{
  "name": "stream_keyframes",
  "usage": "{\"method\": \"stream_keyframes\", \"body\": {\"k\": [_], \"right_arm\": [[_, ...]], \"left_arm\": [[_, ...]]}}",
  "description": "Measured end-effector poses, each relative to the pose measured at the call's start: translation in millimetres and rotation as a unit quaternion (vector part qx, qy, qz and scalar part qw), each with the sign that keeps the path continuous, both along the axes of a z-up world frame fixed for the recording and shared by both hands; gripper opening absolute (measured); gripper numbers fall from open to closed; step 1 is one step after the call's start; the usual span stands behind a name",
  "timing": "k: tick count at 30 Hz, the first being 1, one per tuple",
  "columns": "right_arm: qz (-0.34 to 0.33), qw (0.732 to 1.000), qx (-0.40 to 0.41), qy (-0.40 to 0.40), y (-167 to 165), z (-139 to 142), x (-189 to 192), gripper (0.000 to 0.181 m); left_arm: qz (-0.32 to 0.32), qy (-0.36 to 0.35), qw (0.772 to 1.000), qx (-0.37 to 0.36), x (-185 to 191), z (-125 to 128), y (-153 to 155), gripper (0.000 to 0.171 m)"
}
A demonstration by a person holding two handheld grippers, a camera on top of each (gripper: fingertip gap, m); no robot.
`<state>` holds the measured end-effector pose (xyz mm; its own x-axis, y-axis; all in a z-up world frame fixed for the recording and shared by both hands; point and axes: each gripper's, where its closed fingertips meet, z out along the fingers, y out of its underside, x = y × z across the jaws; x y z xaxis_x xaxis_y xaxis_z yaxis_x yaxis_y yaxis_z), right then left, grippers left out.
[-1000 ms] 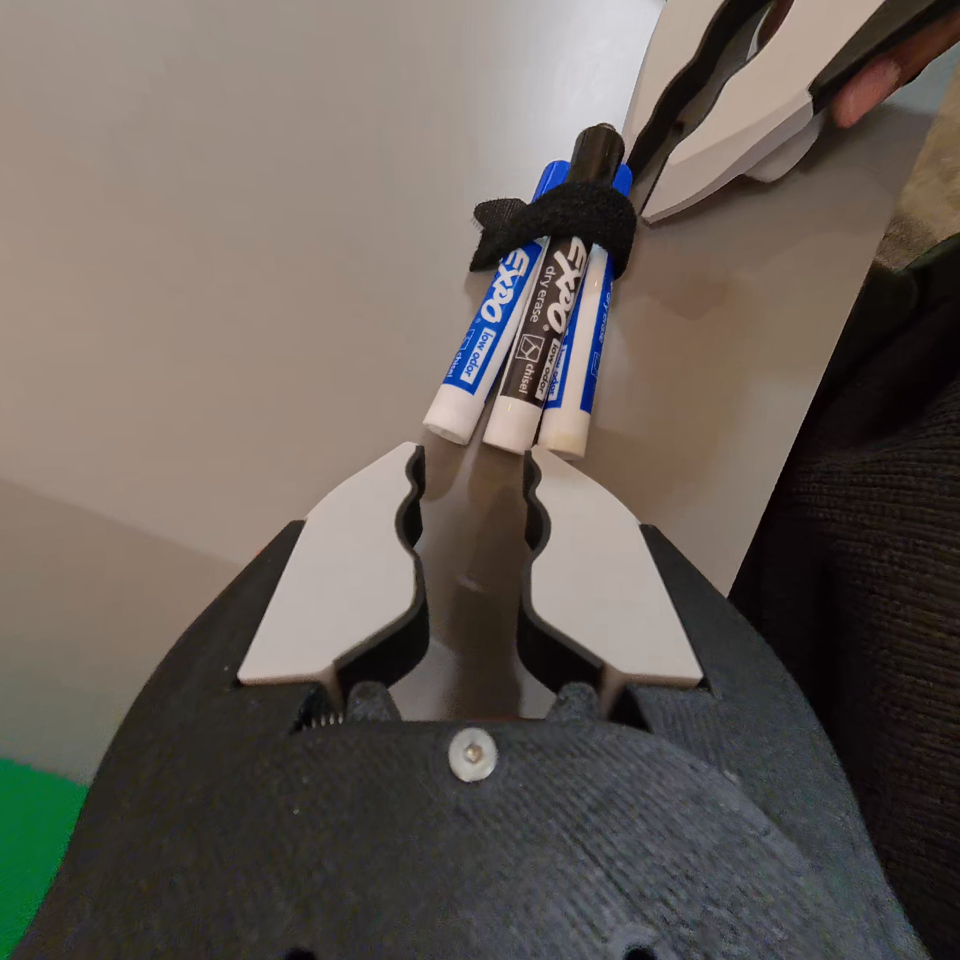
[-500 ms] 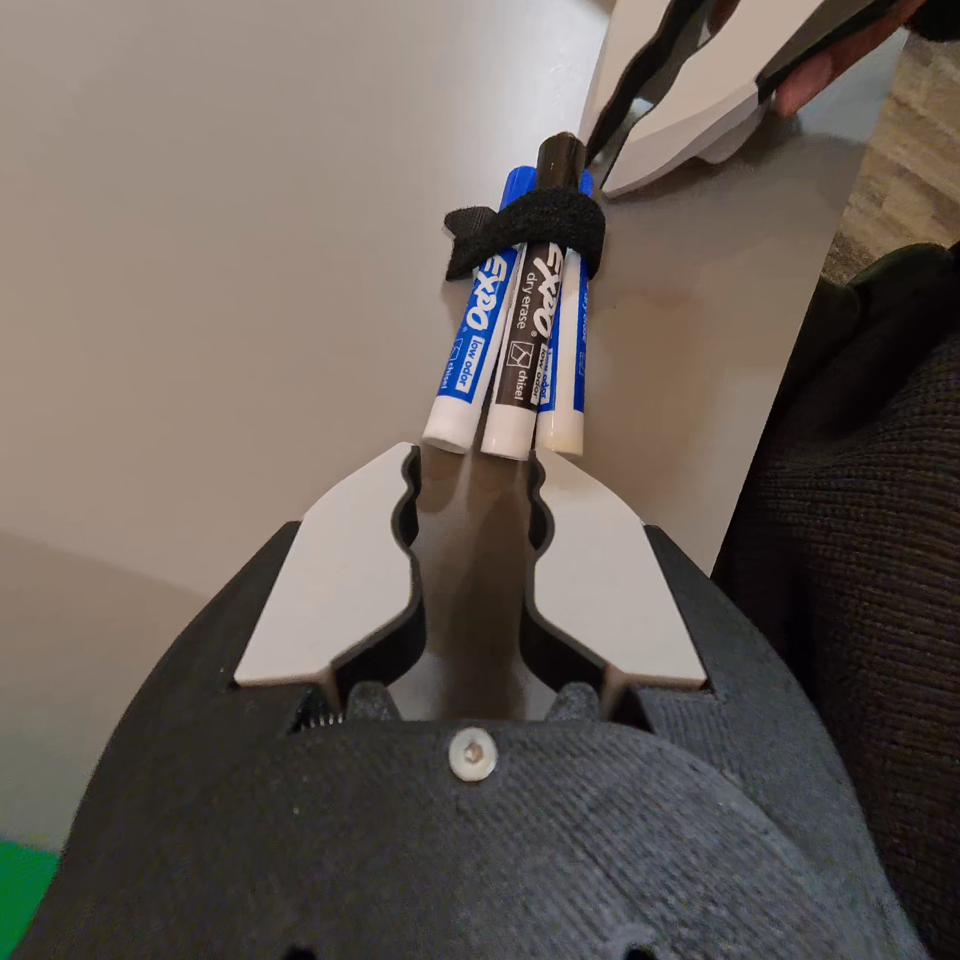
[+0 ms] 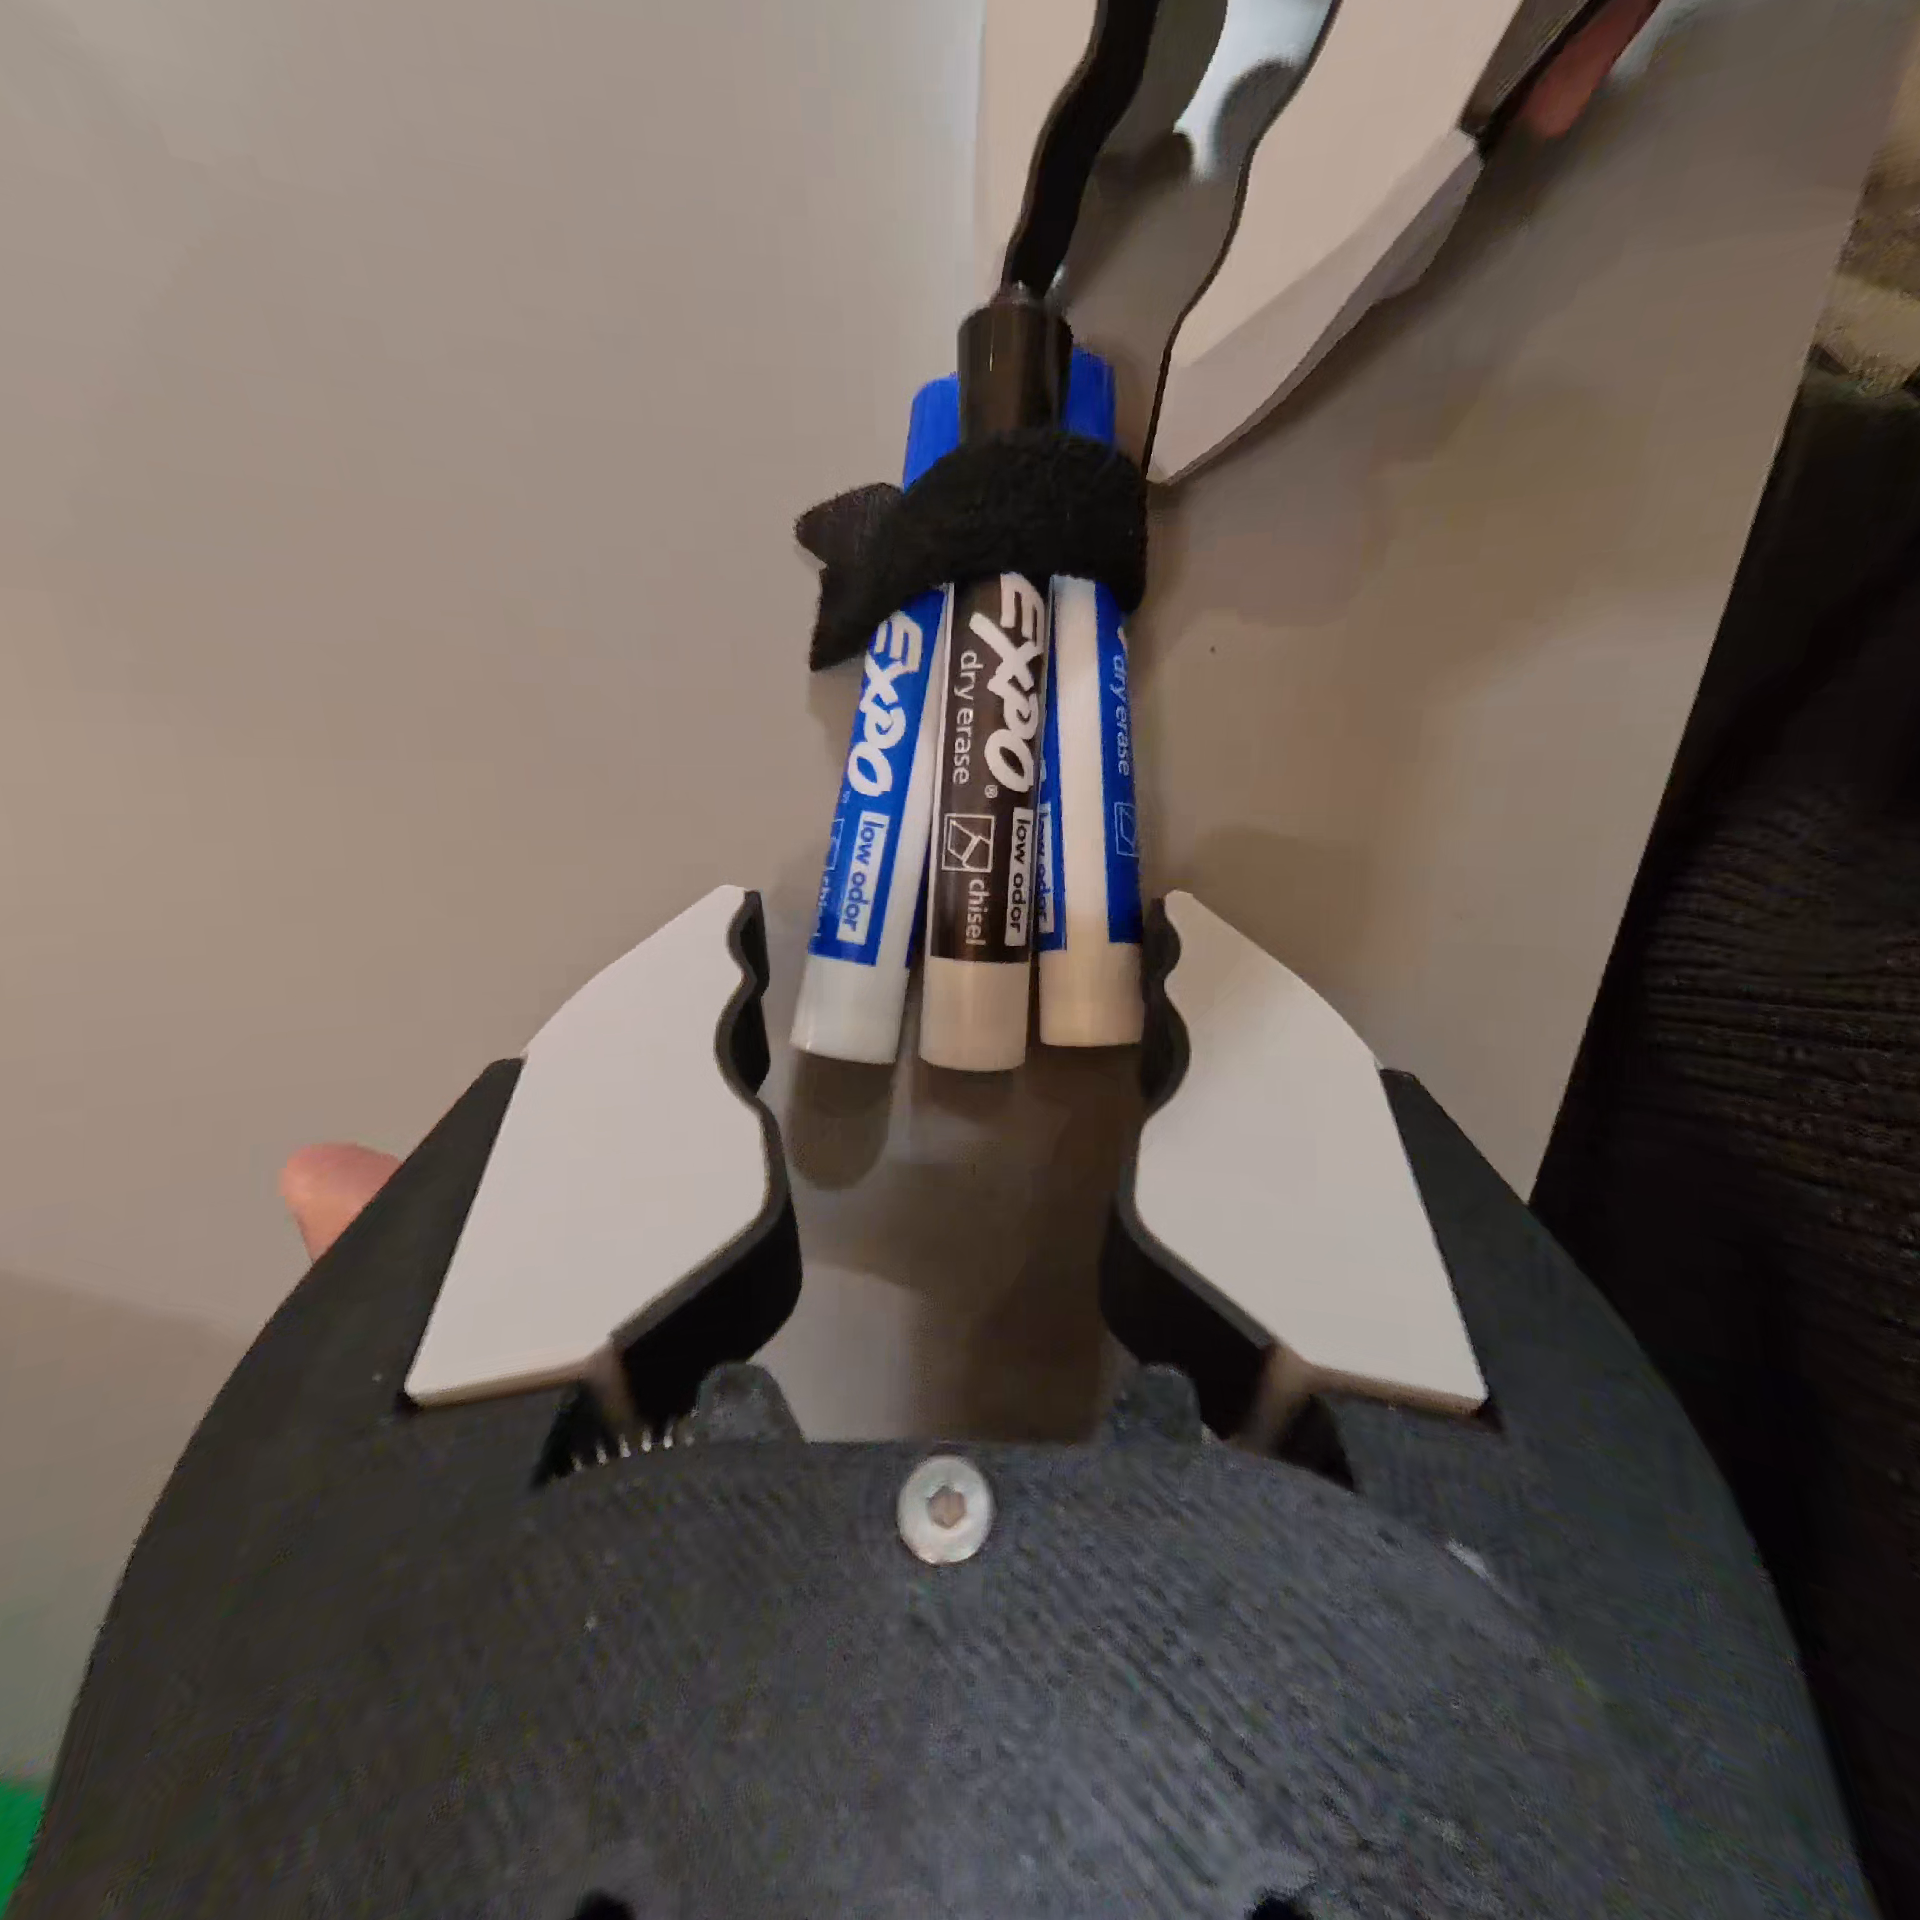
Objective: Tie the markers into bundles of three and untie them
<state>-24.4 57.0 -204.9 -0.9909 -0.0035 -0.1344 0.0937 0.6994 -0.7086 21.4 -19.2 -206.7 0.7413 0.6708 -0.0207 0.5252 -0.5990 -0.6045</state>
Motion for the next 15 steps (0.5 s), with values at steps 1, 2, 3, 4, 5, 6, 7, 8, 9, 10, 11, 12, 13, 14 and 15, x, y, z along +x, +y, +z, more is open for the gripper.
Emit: {"method": "stream_keyframes", "body": {"k": [1, 2, 3, 4, 5, 6, 7, 8, 9, 10, 11, 12, 13, 14, 15], "right_arm": [[0.003, 1.0, 0.001, -0.002, -1.4, -0.3, 1.6, 0.036], [0.008, 1.0, 0.001, -0.003, -2.6, -0.2, 3.5, 0.036], [0.011, 1.0, 0.001, -0.003, -3.6, -0.2, 5.4, 0.035], [0.015, 1.0, 0.001, -0.002, -4.5, -0.4, 7.1, 0.033], [0.017, 1.0, 0.002, 0.0, -5.1, -0.6, 8.4, 0.032], [0.019, 1.0, 0.002, 0.002, -5.5, -0.7, 9.5, 0.032], [0.02, 1.0, 0.002, 0.003, -5.7, -0.9, 10.1, 0.031], [0.02, 1.0, 0.002, 0.002, -5.8, -0.9, 10.7, 0.031], [0.021, 1.0, 0.002, 0.001, -6.0, -0.8, 11.4, 0.03], [0.022, 1.0, 0.002, 0.001, -6.2, -0.9, 12.0, 0.029], [0.022, 1.0, 0.003, 0.002, -6.3, -1.0, 12.2, 0.029], [0.022, 1.0, 0.003, 0.003, -6.4, -1.1, 12.5, 0.028], [0.023, 1.0, 0.003, 0.002, -6.4, -1.1, 13.5, 0.028], [0.025, 1.0, 0.002, 0.001, -6.5, -1.0, 14.5, 0.028], [0.026, 1.0, 0.002, 0.0, -6.5, -1.0, 15.6, 0.028]], "left_arm": [[0.0, -0.011, 1.0, -0.005, 0.1, -4.1, 0.6, 0.074], [-0.002, -0.02, 1.0, -0.003, 0.5, -5.6, 2.0, 0.075], [0.003, -0.024, 1.0, 0.0, -0.8, -5.3, 2.3, 0.074], [0.004, -0.028, 1.0, -0.002, -1.6, -5.7, 1.5, 0.076], [0.003, -0.029, 1.0, -0.006, -2.2, -5.8, 1.3, 0.077], [0.001, -0.03, 1.0, -0.007, -2.6, -5.8, 2.1, 0.077], [0.0, -0.029, 1.0, -0.008, -3.5, -5.8, 3.3, 0.078], [-0.002, -0.029, 1.0, -0.008, -4.5, -5.9, 4.7, 0.079], [-0.005, -0.03, 1.0, -0.004, -4.6, -5.7, 7.7, 0.076], [-0.009, -0.031, 0.999, -0.005, -4.4, -5.5, 9.9, 0.073], [-0.013, -0.032, 0.999, -0.005, -3.5, -5.1, 12.1, 0.067], [-0.014, -0.032, 0.999, -0.007, -2.9, -4.9, 13.6, 0.064], [-0.016, -0.032, 0.999, -0.007, -2.0, -4.6, 15.1, 0.06], [-0.017, -0.032, 0.999, -0.006, -1.2, -4.4, 16.1, 0.057], [-0.017, -0.032, 0.999, -0.005, -0.5, -4.3, 16.7, 0.055]]}}
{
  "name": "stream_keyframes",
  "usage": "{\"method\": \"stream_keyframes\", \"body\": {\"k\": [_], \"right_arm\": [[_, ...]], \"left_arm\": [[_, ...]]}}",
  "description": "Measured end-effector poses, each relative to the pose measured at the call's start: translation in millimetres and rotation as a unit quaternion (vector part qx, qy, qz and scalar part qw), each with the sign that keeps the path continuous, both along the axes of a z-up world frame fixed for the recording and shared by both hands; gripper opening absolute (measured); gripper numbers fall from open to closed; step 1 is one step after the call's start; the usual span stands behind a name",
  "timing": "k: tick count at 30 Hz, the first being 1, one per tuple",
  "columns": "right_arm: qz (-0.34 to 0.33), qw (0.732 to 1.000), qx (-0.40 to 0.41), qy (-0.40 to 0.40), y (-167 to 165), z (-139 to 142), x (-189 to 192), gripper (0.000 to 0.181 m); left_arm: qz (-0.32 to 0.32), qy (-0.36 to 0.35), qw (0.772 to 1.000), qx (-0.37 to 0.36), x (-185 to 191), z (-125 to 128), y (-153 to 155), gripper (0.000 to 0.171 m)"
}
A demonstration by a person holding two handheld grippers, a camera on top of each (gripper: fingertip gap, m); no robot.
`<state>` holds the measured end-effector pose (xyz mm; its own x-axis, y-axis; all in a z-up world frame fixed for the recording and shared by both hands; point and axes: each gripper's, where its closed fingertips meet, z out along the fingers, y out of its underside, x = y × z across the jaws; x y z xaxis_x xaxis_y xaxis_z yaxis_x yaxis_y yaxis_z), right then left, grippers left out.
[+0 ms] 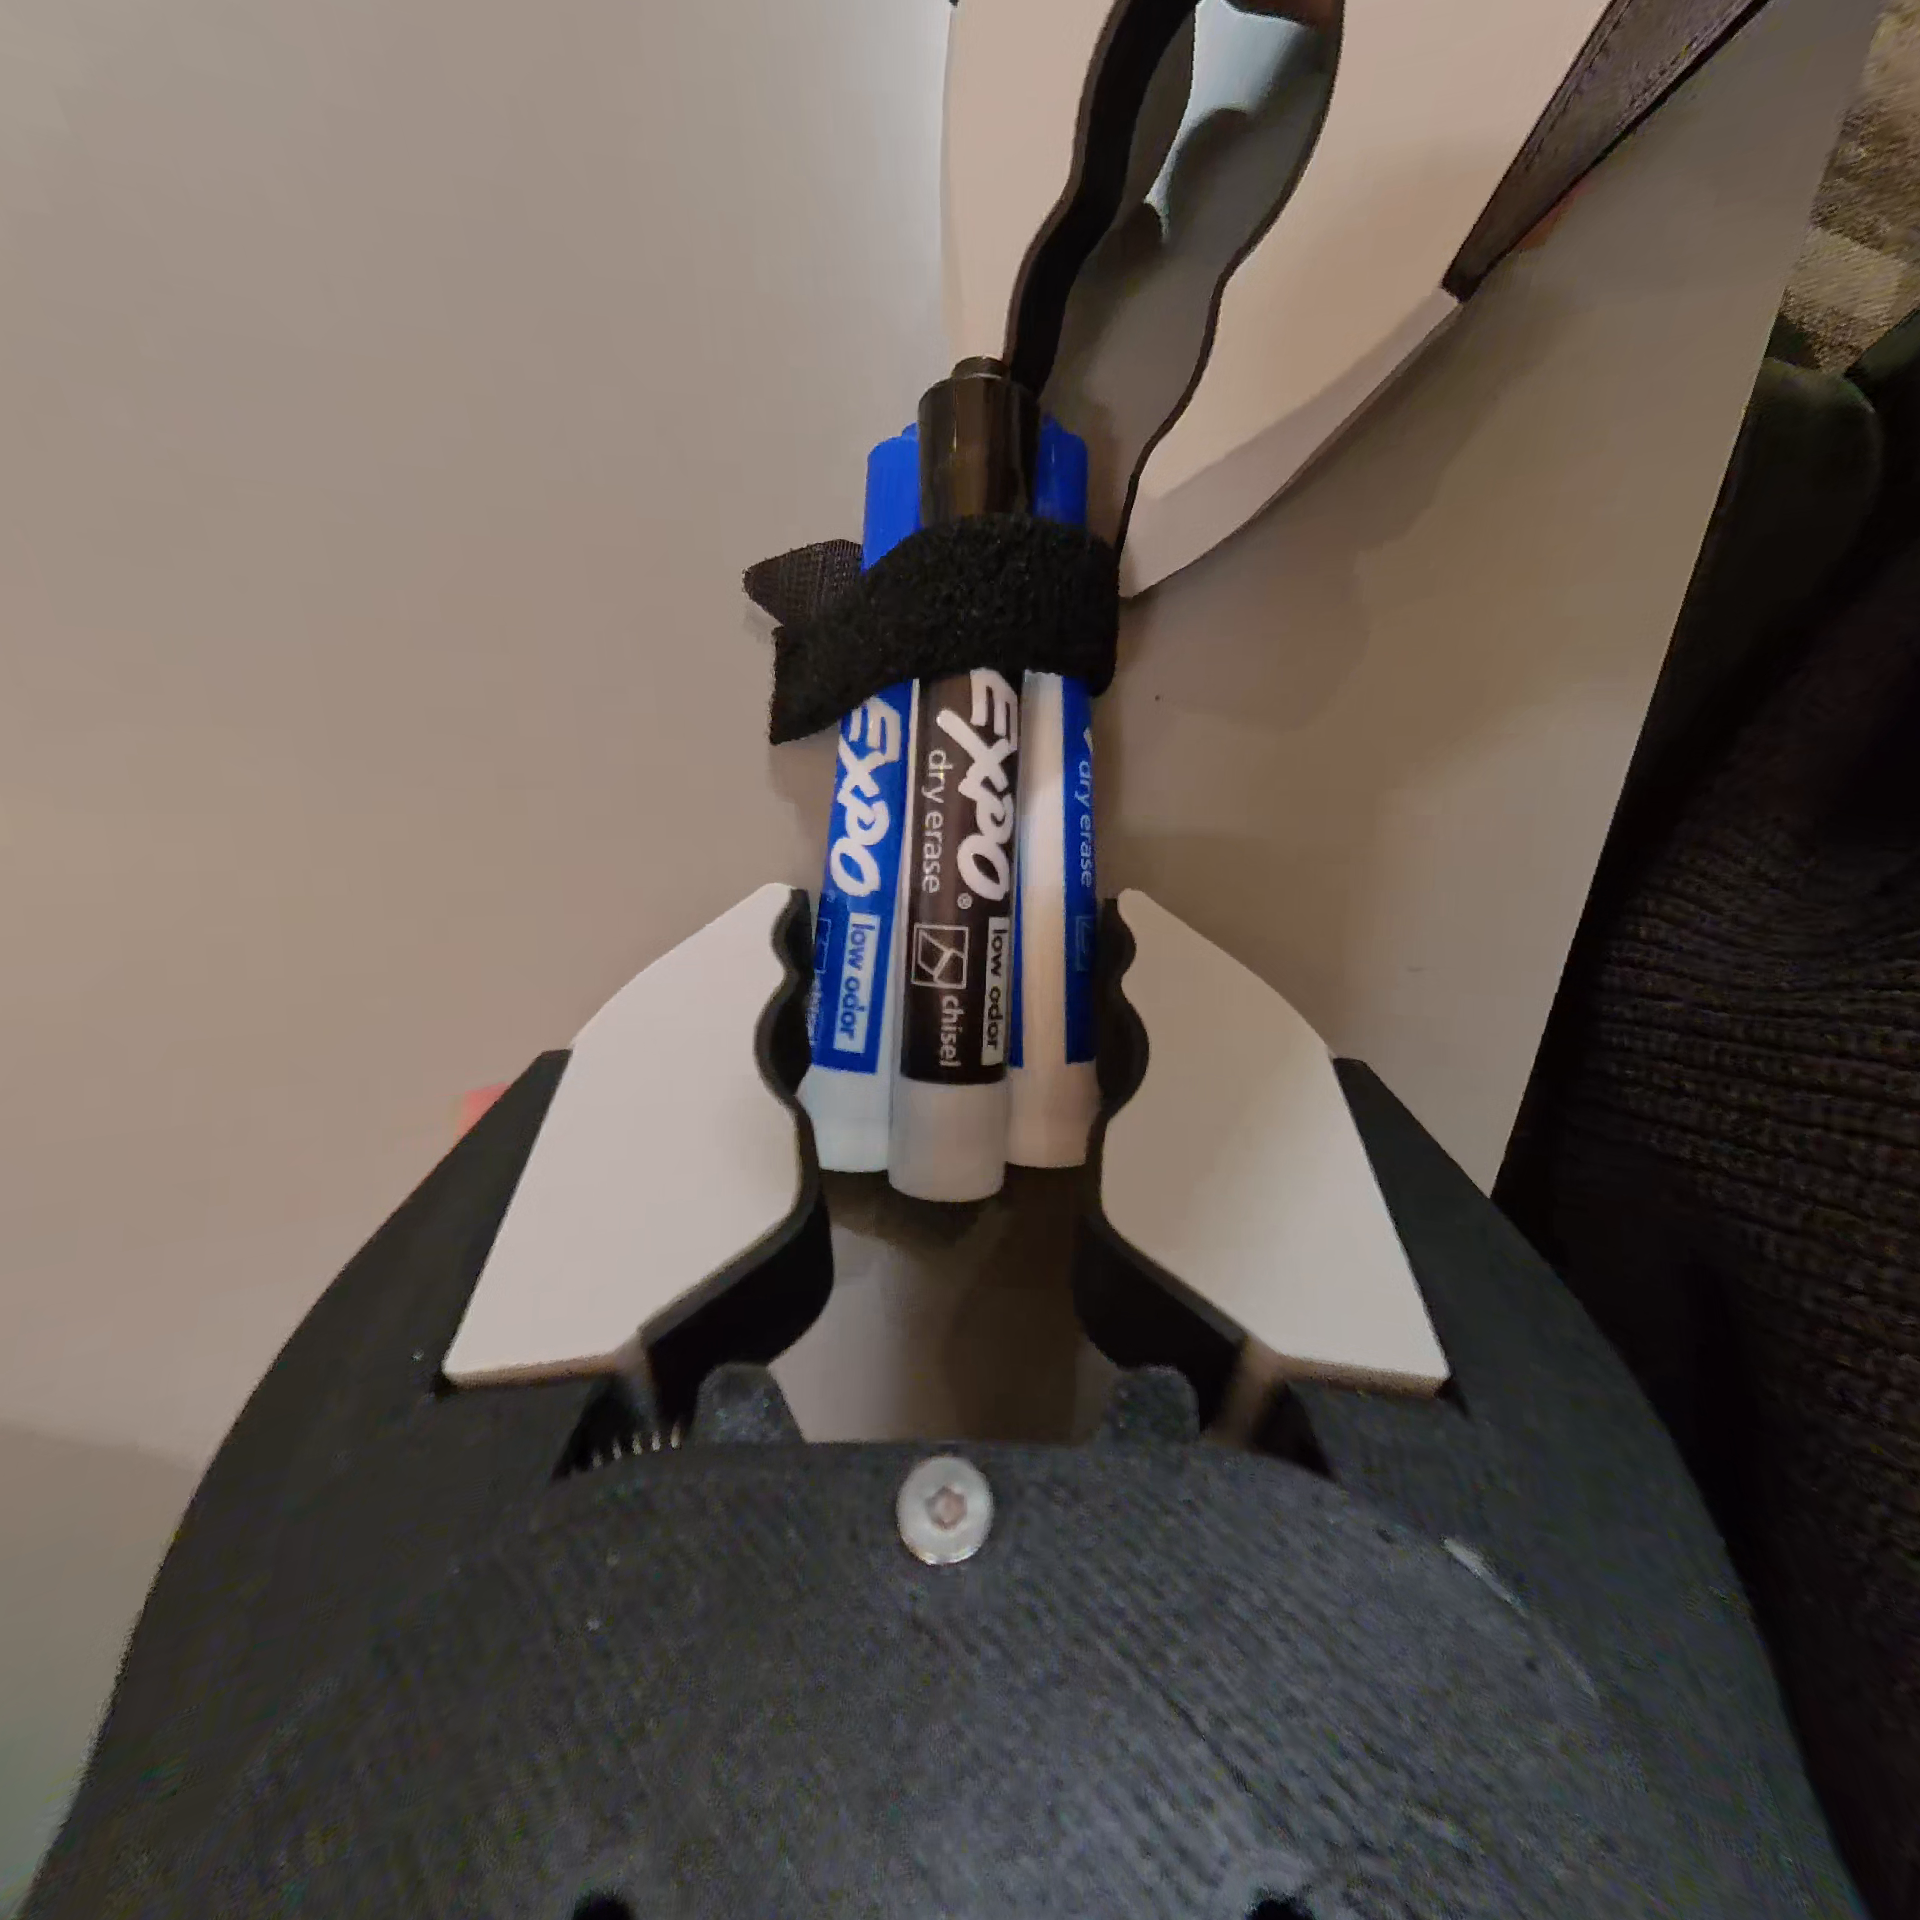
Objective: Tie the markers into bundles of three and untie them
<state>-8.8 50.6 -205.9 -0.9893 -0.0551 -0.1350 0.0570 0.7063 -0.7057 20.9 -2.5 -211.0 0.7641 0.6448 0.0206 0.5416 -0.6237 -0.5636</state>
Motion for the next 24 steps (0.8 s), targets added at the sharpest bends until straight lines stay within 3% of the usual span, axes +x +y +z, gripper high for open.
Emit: {"method": "stream_keyframes", "body": {"k": [7, 11, 15, 19, 24], "right_arm": [[-0.006, 0.999, -0.008, -0.043, 6.0, 4.9, 0.8, 0.037], [-0.064, 0.987, -0.053, -0.137, 4.3, 22.0, -14.5, 0.048], [-0.113, 0.954, -0.084, -0.264, -10.3, 39.7, -26.1, 0.055], [-0.115, 0.948, -0.014, -0.297, -19.7, 25.7, -28.9, 0.063], [-0.051, 0.946, 0.052, -0.315, -31.9, 21.3, -16.0, 0.058]], "left_arm": [[0.0, 0.002, 1.0, 0.0, 3.1, 0.3, 3.2, 0.043], [0.0, 0.008, 1.0, -0.005, 3.4, 0.1, 2.6, 0.043], [-0.003, 0.018, 1.0, -0.01, 3.3, 0.4, 2.9, 0.042], [-0.007, 0.035, 0.999, -0.021, 3.2, 1.1, 3.6, 0.042], [-0.011, 0.058, 0.998, -0.038, 3.2, 2.2, 4.8, 0.041]]}}
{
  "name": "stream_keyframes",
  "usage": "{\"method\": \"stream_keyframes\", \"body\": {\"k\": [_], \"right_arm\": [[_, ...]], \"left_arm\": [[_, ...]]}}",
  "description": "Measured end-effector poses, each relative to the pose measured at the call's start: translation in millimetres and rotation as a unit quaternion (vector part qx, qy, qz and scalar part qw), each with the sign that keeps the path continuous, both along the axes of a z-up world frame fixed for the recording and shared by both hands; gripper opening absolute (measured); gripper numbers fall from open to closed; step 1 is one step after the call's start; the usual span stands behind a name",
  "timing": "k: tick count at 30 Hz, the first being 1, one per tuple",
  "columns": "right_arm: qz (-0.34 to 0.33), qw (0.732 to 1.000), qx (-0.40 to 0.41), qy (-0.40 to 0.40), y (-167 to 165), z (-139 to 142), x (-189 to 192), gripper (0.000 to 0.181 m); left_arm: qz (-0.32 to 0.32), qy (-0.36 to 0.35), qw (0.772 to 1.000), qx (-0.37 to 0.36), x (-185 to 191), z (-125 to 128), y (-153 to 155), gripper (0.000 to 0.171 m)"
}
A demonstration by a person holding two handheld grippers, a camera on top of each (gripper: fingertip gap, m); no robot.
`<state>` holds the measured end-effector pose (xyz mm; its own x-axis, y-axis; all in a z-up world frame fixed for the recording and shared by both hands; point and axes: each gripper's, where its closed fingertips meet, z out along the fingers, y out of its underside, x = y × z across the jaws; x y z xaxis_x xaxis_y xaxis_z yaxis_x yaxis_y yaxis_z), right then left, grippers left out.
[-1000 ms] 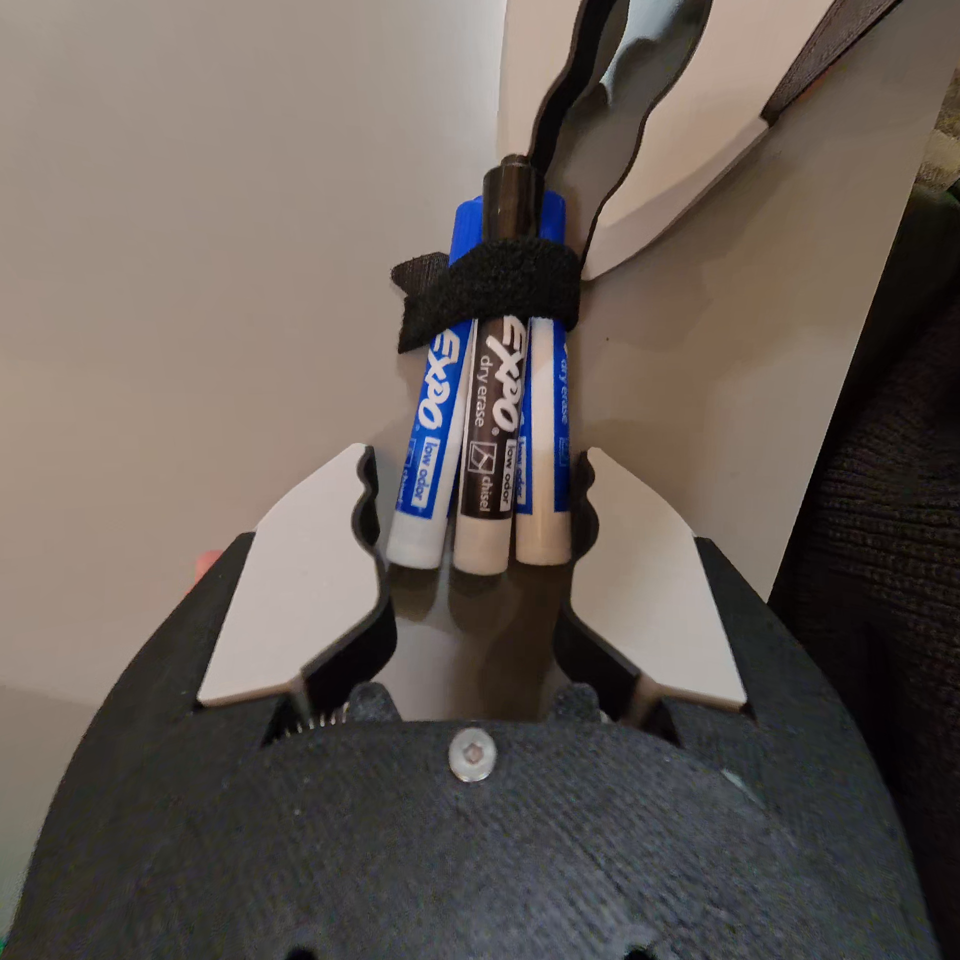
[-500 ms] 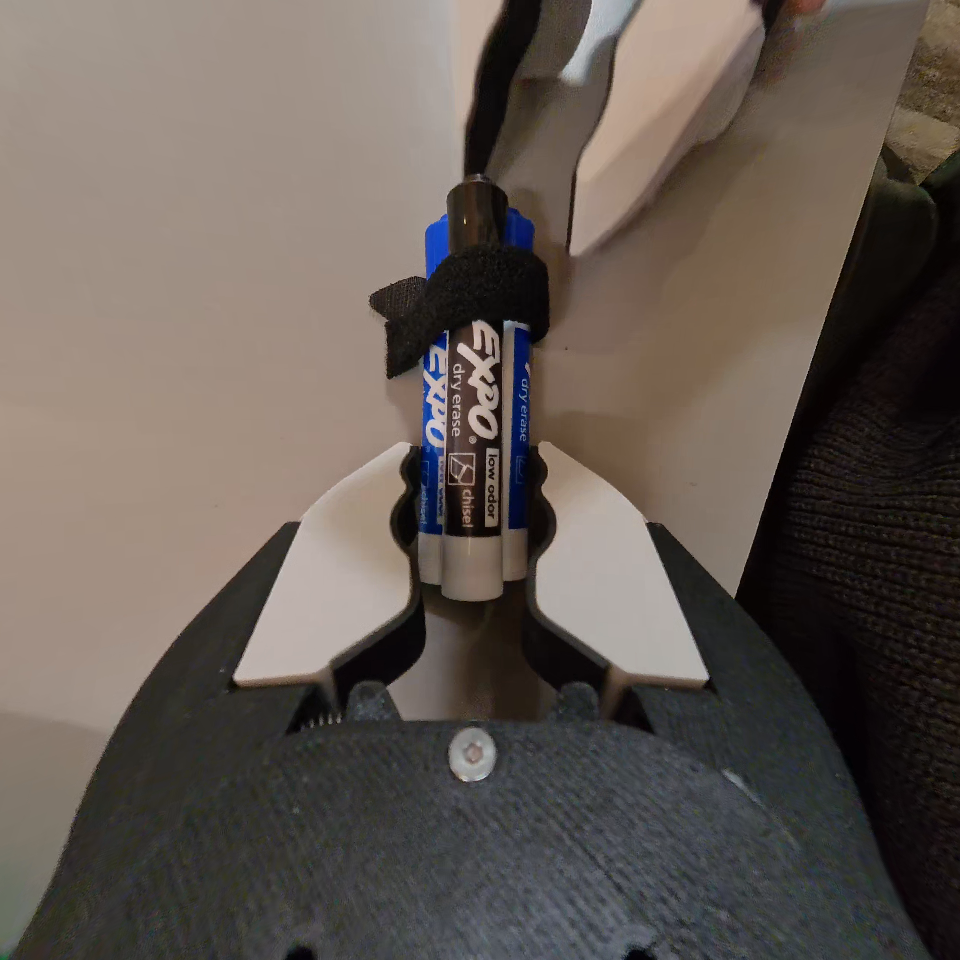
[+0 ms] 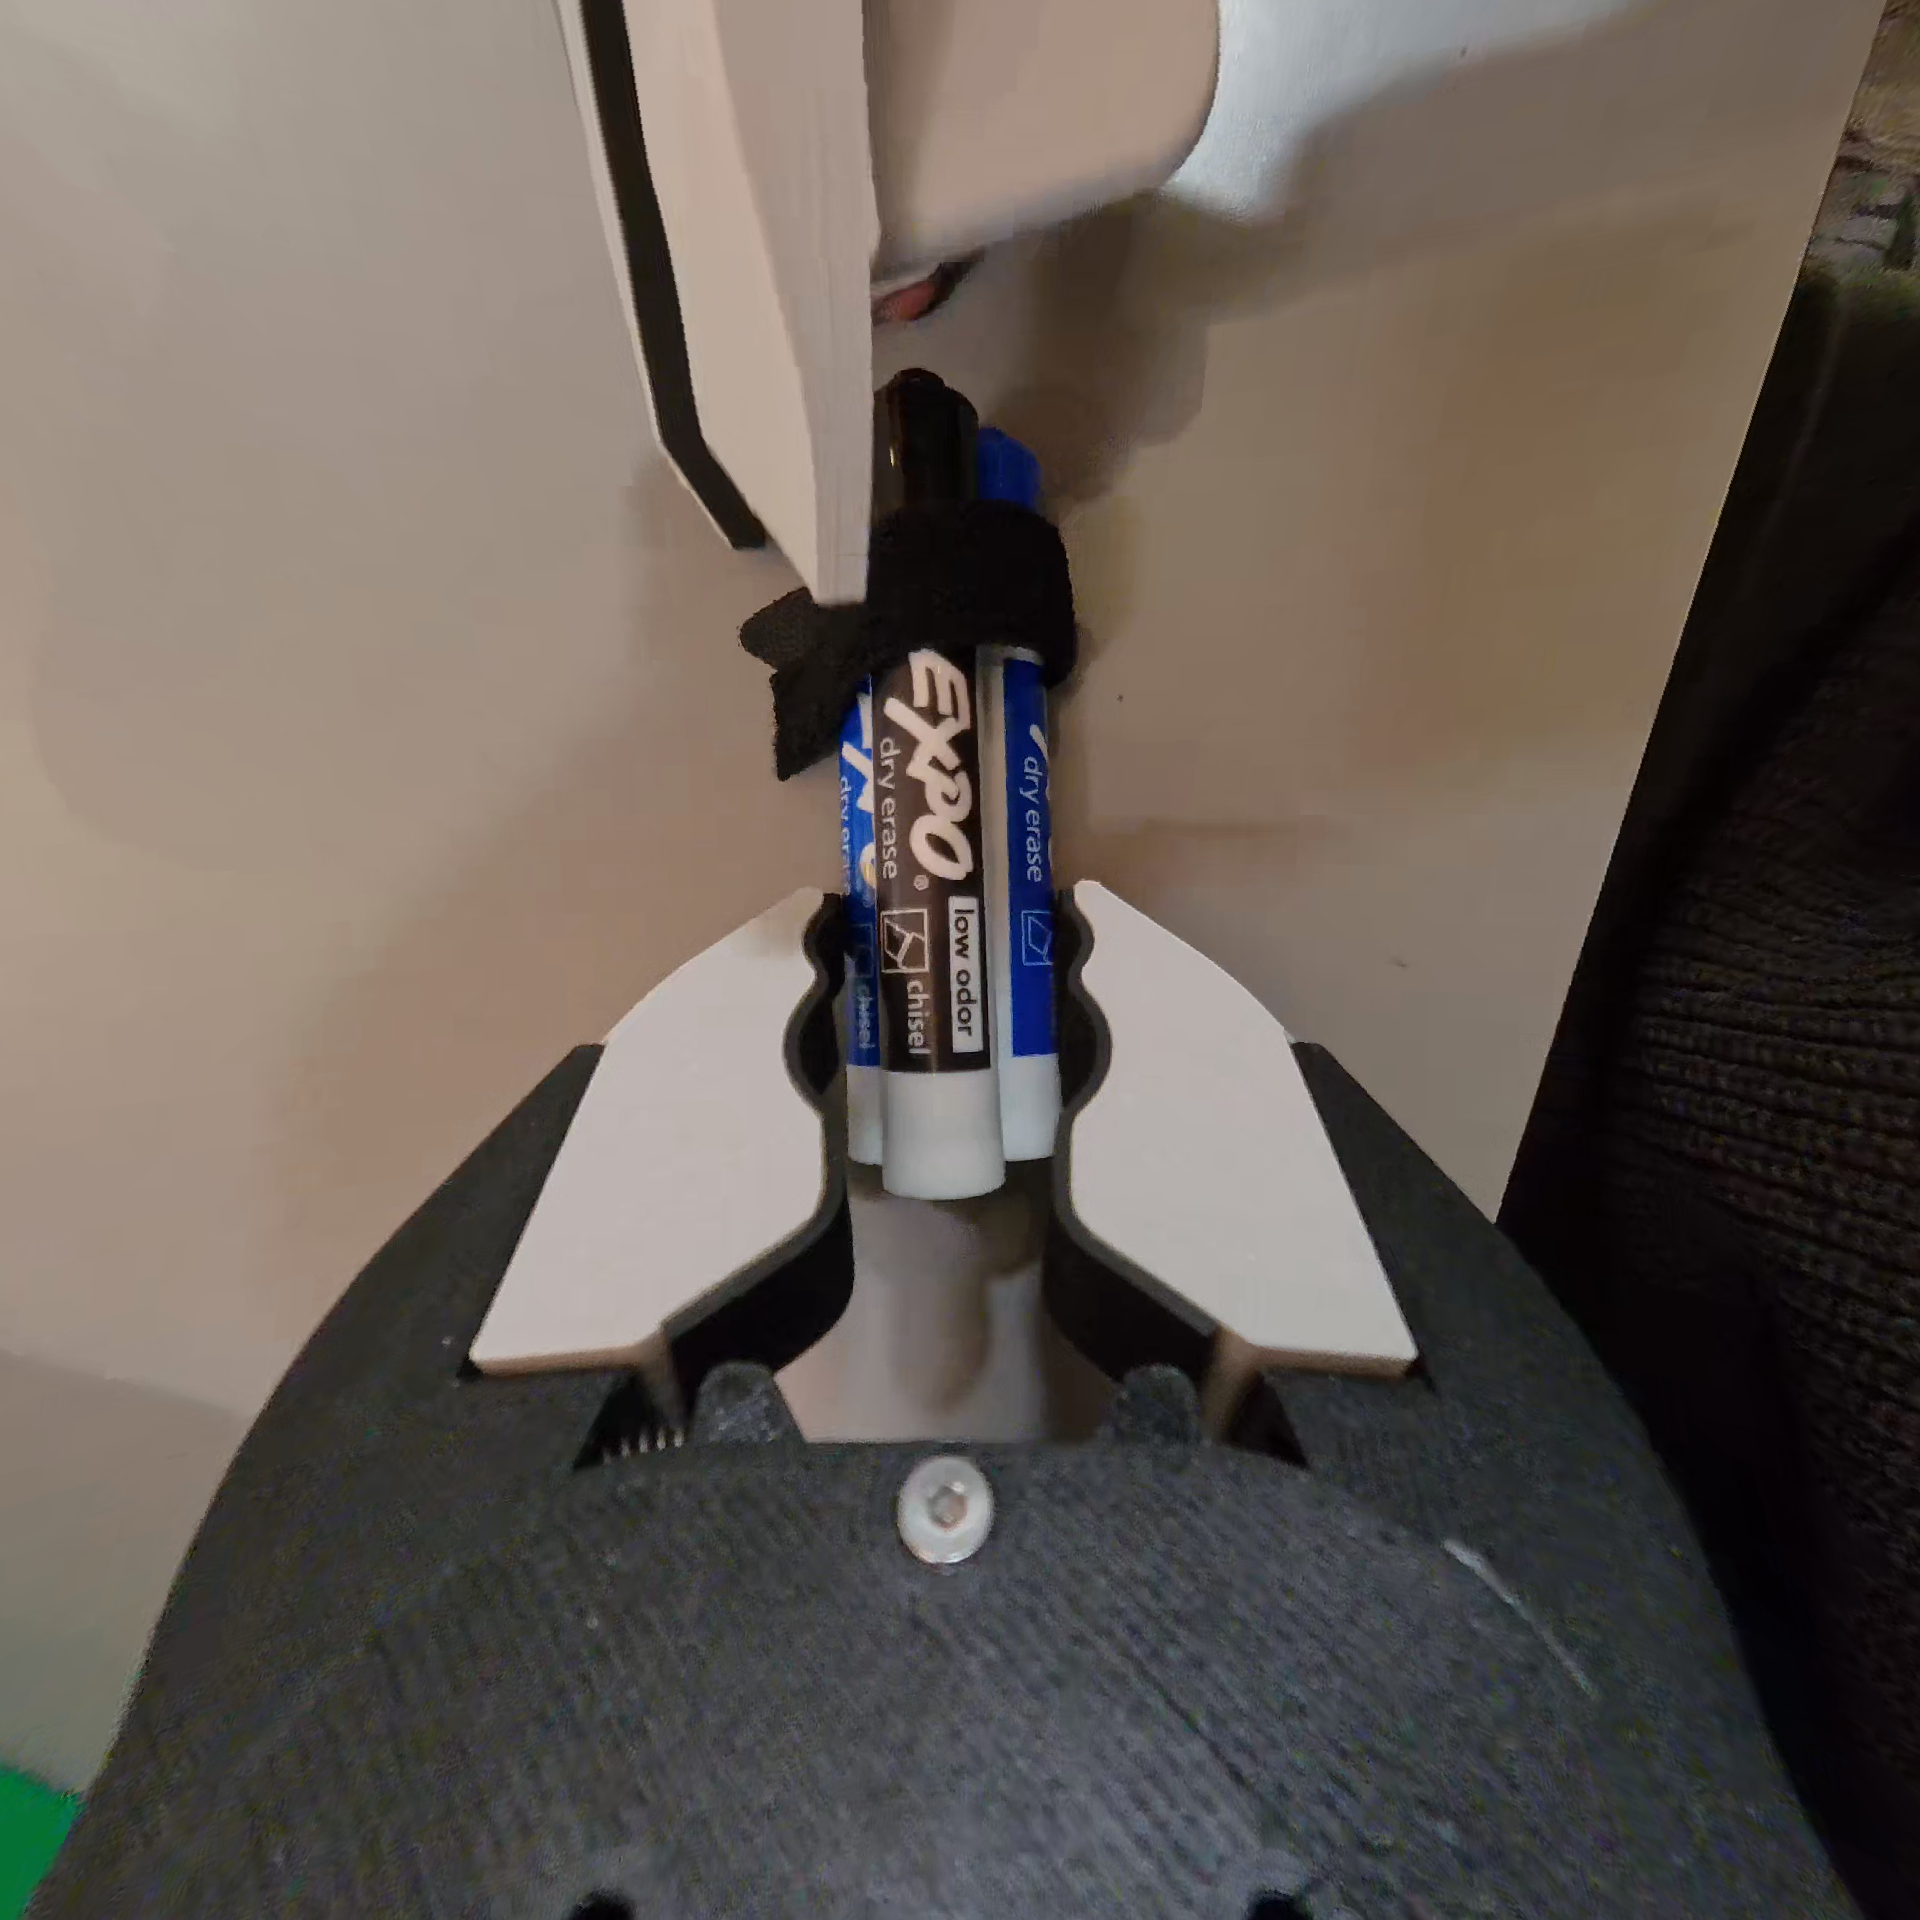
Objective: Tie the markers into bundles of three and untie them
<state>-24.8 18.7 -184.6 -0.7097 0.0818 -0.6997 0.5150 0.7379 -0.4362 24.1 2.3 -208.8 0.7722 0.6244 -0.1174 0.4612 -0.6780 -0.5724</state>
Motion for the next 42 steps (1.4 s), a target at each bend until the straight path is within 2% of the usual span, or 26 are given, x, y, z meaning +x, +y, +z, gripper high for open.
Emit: {"method": "stream_keyframes", "body": {"k": [5, 10, 12, 15, 19, 24, 31, 36, 42], "right_arm": [[0.073, 0.996, 0.039, 0.017, -5.2, -7.5, 10.0, 0.049], [0.116, 0.991, 0.069, -0.008, -9.5, -9.2, 15.3, 0.042], [0.11, 0.991, 0.07, -0.003, -11.5, -9.2, 11.2, 0.042], [0.061, 0.997, 0.039, 0.025, -15.3, -1.7, -6.1, 0.043], [0.038, 0.994, 0.045, 0.091, 2.9, -8.7, -17.6, 0.045], [0.051, 0.997, 0.029, 0.051, 7.0, -5.7, 2.0, 0.044], [0.075, 0.996, 0.052, -0.008, 1.4, -9.2, 5.9, 0.043], [0.104, 0.986, 0.104, -0.079, 2.4, -5.3, 12.2, 0.05], [0.096, 0.965, 0.188, -0.157, 9.0, -8.9, 16.4, 0.041]], "left_arm": [[-0.001, 0.01, 1.0, -0.007, -0.1, 0.4, 1.0, 0.041], [0.001, 0.015, 1.0, -0.01, 0.0, 0.4, 2.3, 0.041], [0.002, 0.017, 1.0, -0.01, 0.1, 0.4, 2.3, 0.041], [0.005, 0.02, 1.0, -0.007, 0.1, 0.4, 2.2, 0.041], [0.006, 0.037, 0.999, -0.016, 0.1, 1.2, 2.4, 0.04], [0.005, 0.07, 0.997, -0.034, -0.6, 3.3, 4.3, 0.038], [0.012, 0.064, 0.998, -0.023, -0.4, 2.8, 4.1, 0.038], [0.014, 0.078, 0.996, -0.039, -1.6, 3.1, 4.4, 0.038], [0.019, 0.092, 0.994, -0.055, -2.6, 3.9, 5.2, 0.038]]}}
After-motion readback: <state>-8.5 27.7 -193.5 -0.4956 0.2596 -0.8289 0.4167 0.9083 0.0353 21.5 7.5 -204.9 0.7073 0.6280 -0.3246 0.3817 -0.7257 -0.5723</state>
